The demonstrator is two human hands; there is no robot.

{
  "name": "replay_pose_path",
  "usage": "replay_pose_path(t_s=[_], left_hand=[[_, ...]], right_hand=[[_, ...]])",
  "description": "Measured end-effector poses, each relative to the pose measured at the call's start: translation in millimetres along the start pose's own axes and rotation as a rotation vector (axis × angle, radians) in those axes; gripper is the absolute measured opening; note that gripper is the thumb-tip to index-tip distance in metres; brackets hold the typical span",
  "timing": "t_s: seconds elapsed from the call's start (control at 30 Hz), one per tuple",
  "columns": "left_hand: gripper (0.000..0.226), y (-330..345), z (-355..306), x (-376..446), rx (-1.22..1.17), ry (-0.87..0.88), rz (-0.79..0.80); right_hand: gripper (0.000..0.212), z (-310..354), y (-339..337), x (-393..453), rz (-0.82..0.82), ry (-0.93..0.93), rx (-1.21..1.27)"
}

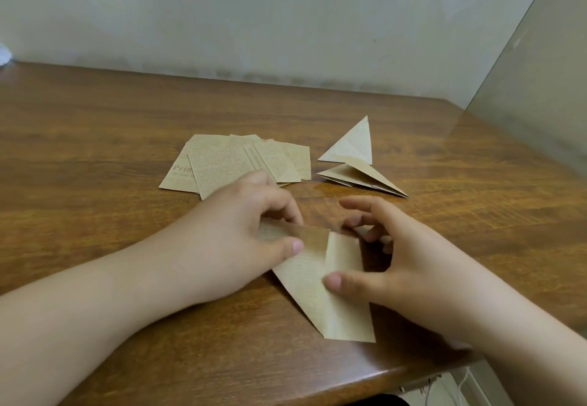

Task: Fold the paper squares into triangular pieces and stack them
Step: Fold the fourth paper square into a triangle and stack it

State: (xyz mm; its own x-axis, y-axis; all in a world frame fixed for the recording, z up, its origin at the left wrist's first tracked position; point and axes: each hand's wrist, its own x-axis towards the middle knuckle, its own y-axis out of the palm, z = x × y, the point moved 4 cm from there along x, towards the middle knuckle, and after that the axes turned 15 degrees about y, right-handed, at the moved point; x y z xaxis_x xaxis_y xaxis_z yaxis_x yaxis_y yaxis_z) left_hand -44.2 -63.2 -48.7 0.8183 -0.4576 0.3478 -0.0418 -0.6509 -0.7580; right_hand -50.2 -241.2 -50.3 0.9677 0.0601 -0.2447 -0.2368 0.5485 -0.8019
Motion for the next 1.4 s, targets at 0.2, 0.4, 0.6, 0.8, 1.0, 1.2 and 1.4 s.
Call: replay_pose_path(t_s=[0.2, 0.4, 0.6, 0.8, 1.0, 1.2, 1.4], left_hand=[[0.028, -17, -2, 1, -0.342, -0.049, -0.312], [0.026, -21, 7, 2, -0.424, -0.085, -0.416], [0.023, -23, 4, 2, -0.462, -0.026, -0.437], [0.024, -22, 2, 2, -0.464, -0.011, -0.444], [0.024, -21, 0, 3, -0.513, -0.01, -0.461], [0.025, -17, -4, 2, -0.493, -0.056, -0.379], [0.021, -15, -9, 2, -0.545, -0.054, -0.332]], right_hand=[[0.053, 6, -3, 15, 0.061, -0.072, 0.693], [0.035, 12, 0, 22, 0.034, -0.159, 0.917], [0.037, 7, 1, 22, 0.069, -0.181, 1.038], [0.038, 9, 0, 20, 0.076, -0.213, 1.072], [0.04, 12, 1, 21, 0.106, -0.202, 1.043], [0.05, 16, 4, 20, 0.146, -0.171, 0.973], [0.054, 18, 5, 20, 0.132, -0.16, 0.914]])
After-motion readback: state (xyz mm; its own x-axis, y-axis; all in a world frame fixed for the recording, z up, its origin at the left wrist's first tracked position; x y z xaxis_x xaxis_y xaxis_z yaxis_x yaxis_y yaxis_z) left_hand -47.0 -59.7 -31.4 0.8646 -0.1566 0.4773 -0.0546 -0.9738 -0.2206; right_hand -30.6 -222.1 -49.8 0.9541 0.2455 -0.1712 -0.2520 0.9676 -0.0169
